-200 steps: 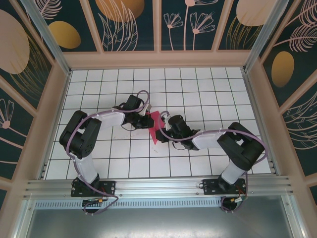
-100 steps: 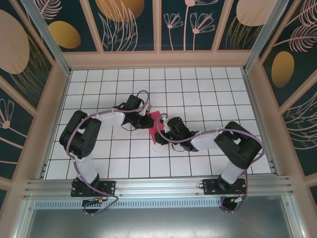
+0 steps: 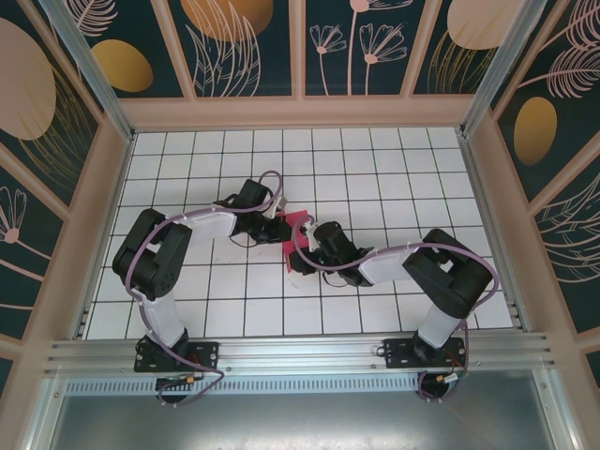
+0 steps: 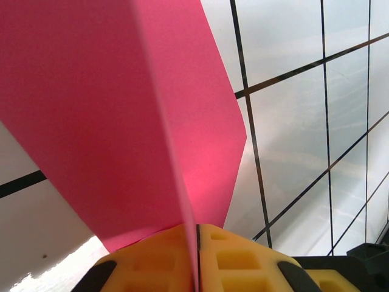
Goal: Fold a paper plane with a square sheet of paper (pick it up from the middle)
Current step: Fourth fold the wing at the center of the table.
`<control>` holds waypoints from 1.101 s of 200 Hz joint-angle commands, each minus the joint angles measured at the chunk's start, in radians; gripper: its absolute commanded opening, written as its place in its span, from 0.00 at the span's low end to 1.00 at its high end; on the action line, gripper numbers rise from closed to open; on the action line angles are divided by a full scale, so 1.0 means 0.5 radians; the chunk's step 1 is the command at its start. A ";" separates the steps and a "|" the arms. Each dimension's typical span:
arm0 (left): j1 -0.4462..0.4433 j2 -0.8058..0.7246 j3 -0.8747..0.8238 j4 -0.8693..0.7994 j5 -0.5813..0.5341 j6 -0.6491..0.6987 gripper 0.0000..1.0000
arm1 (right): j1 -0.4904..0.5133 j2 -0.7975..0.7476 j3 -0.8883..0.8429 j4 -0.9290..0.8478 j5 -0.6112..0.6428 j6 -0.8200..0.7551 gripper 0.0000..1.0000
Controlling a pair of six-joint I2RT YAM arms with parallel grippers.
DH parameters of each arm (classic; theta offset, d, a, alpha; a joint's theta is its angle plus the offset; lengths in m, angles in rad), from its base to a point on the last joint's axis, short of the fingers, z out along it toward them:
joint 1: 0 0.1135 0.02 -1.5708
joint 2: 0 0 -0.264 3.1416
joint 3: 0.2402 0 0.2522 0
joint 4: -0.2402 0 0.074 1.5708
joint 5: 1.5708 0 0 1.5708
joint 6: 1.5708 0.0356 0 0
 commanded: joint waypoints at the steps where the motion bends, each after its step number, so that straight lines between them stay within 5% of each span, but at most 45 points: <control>1: 0.014 -0.022 0.009 0.021 0.050 -0.035 0.11 | 0.021 -0.004 -0.007 0.045 0.052 -0.034 0.26; 81: 0.014 -0.051 0.000 0.015 0.079 -0.059 0.11 | -0.021 -0.146 -0.054 -0.060 0.170 0.064 0.30; 100: 0.014 -0.060 -0.009 0.023 0.071 -0.098 0.11 | -0.044 -0.189 -0.040 -0.096 0.051 0.104 0.40; 220: 0.014 -0.051 -0.010 0.055 0.078 -0.214 0.11 | -0.101 -0.331 0.062 -0.428 0.204 0.002 0.43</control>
